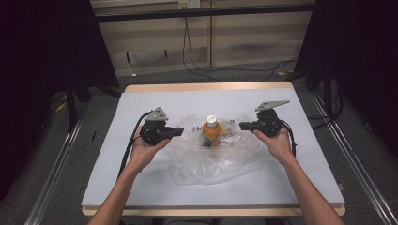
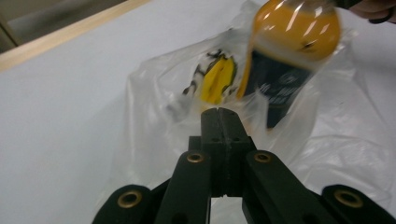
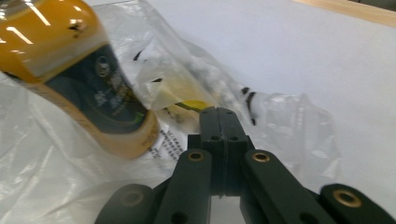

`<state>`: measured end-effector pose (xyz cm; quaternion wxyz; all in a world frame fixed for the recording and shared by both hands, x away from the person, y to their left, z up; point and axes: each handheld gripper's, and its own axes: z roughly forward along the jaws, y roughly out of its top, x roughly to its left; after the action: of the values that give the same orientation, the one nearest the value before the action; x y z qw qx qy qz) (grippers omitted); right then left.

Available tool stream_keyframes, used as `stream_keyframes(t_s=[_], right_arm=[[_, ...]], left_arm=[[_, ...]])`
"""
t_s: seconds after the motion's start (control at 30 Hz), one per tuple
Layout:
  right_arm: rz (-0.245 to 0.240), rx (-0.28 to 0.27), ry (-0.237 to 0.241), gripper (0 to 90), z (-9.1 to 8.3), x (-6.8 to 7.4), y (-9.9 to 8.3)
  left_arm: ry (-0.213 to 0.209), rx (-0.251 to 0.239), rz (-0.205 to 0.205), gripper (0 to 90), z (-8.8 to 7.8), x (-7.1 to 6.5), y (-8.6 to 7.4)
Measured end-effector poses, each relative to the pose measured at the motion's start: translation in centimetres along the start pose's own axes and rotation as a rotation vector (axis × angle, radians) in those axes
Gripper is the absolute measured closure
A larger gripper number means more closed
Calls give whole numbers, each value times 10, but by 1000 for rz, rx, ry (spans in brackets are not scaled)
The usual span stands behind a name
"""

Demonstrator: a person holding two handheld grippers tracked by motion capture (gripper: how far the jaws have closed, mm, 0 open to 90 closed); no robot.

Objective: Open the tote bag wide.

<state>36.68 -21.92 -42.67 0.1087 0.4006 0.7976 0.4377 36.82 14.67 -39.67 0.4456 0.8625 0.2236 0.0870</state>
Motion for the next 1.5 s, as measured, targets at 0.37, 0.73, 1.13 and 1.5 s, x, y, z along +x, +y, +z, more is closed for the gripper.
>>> stream_keyframes(t_s=[0.37,0.73,1.13,1.5], right_arm=[[-83,151,80,900,25,29,1],[-93,354,34,900,55,26,-7],[-155,506,91,900,28,13,-23],[-140,536,79,900,2,-5,-36]], left_arm=[[-96,191,67,900,49,-22,-4],[-87,350,49,900,78,-15,-25],[-162,450,91,900,51,-23,-41],[-221,471,122,900,35,-31,-51]])
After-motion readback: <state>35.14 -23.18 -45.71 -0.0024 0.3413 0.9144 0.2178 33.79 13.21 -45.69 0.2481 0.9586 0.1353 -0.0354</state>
